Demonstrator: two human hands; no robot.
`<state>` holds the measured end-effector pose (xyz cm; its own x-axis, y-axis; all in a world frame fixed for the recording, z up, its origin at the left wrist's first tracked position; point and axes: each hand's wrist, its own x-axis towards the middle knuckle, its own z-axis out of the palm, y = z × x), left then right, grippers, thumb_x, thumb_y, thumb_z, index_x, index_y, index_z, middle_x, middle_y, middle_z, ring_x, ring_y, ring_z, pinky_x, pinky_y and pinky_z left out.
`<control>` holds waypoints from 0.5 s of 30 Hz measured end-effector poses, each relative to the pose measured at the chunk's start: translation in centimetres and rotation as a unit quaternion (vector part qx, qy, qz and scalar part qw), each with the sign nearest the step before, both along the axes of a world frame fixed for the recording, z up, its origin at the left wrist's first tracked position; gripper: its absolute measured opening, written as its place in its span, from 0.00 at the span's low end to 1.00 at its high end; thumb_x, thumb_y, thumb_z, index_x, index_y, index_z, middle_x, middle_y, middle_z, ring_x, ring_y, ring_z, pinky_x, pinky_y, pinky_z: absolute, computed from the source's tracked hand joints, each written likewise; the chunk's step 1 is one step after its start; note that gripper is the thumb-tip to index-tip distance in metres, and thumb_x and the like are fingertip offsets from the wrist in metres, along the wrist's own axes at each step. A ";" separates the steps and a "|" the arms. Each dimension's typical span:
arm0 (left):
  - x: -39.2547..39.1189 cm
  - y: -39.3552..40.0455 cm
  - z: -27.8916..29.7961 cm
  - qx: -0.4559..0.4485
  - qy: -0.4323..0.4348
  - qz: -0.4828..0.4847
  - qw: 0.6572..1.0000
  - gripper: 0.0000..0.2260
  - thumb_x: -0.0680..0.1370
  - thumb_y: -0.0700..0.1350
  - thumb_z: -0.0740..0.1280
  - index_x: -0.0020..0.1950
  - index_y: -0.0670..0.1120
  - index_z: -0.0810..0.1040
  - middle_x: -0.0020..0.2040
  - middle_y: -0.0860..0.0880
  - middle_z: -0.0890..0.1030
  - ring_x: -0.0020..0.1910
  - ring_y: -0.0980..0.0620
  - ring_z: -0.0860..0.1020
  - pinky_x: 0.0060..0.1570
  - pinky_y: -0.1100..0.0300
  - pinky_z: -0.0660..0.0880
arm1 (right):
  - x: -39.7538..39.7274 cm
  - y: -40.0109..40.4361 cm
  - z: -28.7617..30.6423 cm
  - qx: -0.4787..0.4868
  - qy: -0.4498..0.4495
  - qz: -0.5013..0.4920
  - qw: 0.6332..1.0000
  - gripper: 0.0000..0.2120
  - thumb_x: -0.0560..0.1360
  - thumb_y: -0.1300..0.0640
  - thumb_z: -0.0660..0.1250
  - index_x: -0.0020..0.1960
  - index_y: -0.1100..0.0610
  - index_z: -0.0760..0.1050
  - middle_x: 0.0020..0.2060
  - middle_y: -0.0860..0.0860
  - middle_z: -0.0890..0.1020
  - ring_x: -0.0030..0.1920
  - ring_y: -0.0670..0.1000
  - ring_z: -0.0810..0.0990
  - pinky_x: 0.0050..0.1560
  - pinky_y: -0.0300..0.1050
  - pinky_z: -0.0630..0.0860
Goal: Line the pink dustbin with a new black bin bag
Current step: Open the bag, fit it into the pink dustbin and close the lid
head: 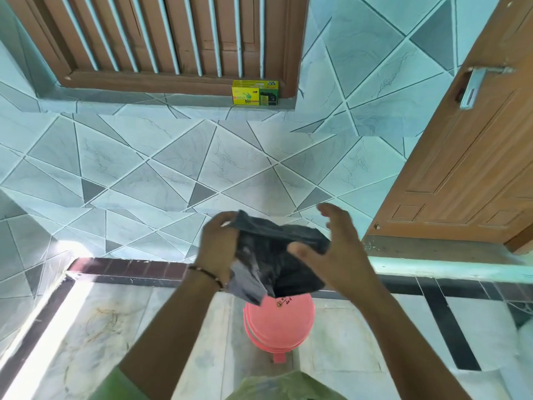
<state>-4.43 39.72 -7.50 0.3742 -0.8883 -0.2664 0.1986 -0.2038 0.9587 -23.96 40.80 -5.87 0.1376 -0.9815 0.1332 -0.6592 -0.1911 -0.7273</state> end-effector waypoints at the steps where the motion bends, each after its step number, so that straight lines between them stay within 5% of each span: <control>1: -1.8 0.5 0.5 -0.019 -0.019 -0.030 0.999 0.07 0.72 0.34 0.65 0.41 0.46 0.78 0.33 0.46 0.80 0.29 0.50 0.77 0.28 0.63 0.73 | 1.2 0.1 0.1 -0.044 0.034 0.021 0.998 0.38 0.65 0.41 0.71 0.69 0.49 0.59 0.67 0.48 0.67 0.65 0.50 0.67 0.64 0.52 0.67; 4: -4.4 0.9 1.3 -0.059 -0.100 -0.083 0.990 0.10 0.73 0.34 0.65 0.39 0.49 0.76 0.35 0.47 0.82 0.31 0.50 0.78 0.35 0.59 0.74 | 3.2 -1.5 -1.2 -0.088 0.078 0.017 0.993 0.28 0.67 0.52 0.69 0.65 0.51 0.66 0.63 0.51 0.75 0.62 0.54 0.72 0.61 0.52 0.70; 7: -2.6 0.9 1.7 -0.089 -0.214 -0.078 0.970 0.07 0.72 0.39 0.68 0.40 0.52 0.75 0.32 0.48 0.80 0.30 0.51 0.75 0.34 0.60 0.71 | 1.2 -3.6 -2.3 -0.017 0.066 -0.045 0.997 0.14 0.66 0.64 0.65 0.48 0.51 0.76 0.46 0.52 0.83 0.49 0.56 0.80 0.51 0.51 0.77; 9: -0.4 0.9 1.6 -0.097 -0.399 -0.093 0.907 0.10 0.69 0.37 0.66 0.43 0.52 0.73 0.28 0.49 0.75 0.29 0.49 0.73 0.34 0.60 0.69 | -1.3 -4.2 -2.7 0.000 0.038 -0.081 0.996 0.16 0.64 0.70 0.60 0.44 0.54 0.77 0.42 0.54 0.83 0.45 0.57 0.80 0.47 0.48 0.76; 12: 3.0 0.9 0.8 -0.032 -0.596 -0.113 0.794 0.15 0.66 0.36 0.64 0.49 0.51 0.75 0.38 0.45 0.80 0.40 0.41 0.78 0.40 0.54 0.74 | -3.9 -4.6 -2.0 -0.027 0.003 -0.120 0.992 0.19 0.60 0.75 0.56 0.40 0.56 0.76 0.37 0.54 0.80 0.40 0.55 0.77 0.38 0.42 0.71; 15: 5.9 0.7 0.2 -0.045 -0.607 -0.037 0.793 0.09 0.68 0.37 0.63 0.45 0.45 0.78 0.42 0.41 0.82 0.43 0.38 0.79 0.41 0.52 0.75 | -5.6 -5.3 -1.0 -0.062 -0.023 -0.149 0.987 0.19 0.60 0.78 0.54 0.39 0.60 0.74 0.34 0.56 0.77 0.36 0.54 0.73 0.32 0.39 0.67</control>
<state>1.48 40.44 -7.33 0.2529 -0.9146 0.3155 -0.8905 -0.0925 0.4455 -29.53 35.54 -6.84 -0.1642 -0.9532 0.2538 -0.6667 -0.0824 -0.7408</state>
